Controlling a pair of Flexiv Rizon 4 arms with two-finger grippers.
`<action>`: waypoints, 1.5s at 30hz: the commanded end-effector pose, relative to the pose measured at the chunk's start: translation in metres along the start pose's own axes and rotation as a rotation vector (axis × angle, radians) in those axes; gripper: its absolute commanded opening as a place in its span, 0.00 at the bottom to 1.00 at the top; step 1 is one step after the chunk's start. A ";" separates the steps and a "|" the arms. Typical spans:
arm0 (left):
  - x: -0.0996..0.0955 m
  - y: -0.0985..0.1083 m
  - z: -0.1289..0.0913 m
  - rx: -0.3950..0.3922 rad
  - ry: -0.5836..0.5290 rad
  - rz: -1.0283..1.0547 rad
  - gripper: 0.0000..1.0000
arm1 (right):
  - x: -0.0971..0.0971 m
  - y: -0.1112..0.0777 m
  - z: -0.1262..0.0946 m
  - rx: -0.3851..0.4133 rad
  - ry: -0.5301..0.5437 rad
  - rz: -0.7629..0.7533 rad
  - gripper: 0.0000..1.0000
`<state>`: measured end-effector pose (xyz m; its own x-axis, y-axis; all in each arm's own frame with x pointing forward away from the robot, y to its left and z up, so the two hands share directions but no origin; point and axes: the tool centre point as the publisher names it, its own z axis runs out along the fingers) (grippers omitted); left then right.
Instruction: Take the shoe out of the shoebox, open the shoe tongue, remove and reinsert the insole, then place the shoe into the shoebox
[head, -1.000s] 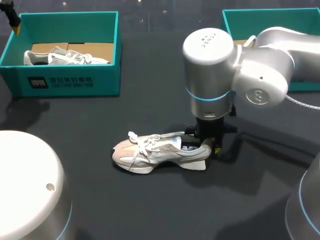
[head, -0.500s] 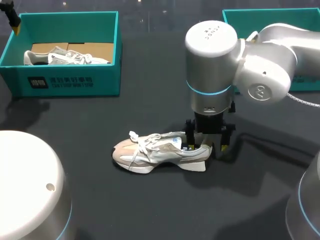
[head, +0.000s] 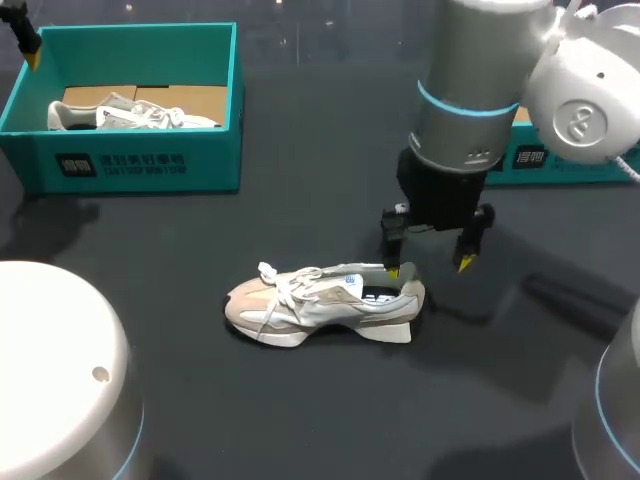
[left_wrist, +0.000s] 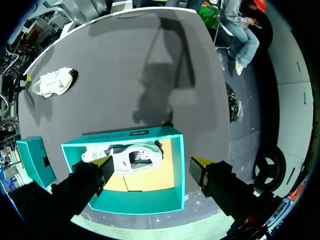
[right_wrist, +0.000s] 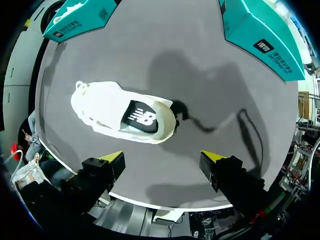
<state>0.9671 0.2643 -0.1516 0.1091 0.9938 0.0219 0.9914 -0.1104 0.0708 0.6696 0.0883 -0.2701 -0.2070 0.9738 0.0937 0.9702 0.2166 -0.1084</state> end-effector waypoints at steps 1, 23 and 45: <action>0.000 -0.001 0.000 -0.001 0.002 0.002 1.00 | -0.003 0.006 0.002 0.019 0.023 -0.002 1.00; 0.000 -0.001 0.000 -0.001 0.002 0.002 1.00 | -0.044 -0.028 -0.015 -0.478 0.502 -0.792 1.00; 0.000 -0.001 0.000 -0.001 0.002 0.002 1.00 | -0.065 -0.010 0.017 -0.624 0.517 -0.883 1.00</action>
<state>0.9671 0.2643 -0.1516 0.1092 0.9938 0.0219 0.9914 -0.1105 0.0707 0.6777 0.0257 -0.2901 -0.8950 0.3253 0.3052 0.4454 0.6892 0.5715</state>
